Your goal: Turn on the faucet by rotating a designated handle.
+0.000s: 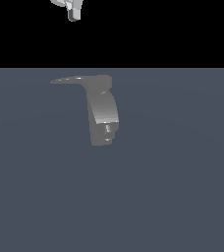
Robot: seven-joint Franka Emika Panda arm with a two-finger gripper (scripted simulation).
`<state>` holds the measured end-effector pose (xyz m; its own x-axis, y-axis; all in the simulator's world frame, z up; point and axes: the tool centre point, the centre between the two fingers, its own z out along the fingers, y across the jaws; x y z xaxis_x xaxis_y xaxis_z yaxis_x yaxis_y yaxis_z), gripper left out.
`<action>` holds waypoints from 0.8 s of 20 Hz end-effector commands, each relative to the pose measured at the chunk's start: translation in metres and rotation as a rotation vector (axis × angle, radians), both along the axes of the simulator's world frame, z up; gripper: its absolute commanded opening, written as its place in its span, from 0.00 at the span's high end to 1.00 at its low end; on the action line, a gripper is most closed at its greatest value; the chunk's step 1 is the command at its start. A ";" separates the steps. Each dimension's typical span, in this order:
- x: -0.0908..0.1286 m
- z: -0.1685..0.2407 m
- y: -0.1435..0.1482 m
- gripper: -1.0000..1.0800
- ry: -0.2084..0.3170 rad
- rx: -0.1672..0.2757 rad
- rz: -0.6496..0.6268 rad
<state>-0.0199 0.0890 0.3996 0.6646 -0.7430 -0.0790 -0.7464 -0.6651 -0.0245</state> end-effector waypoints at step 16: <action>0.082 -0.085 0.052 1.00 0.008 -0.046 -0.407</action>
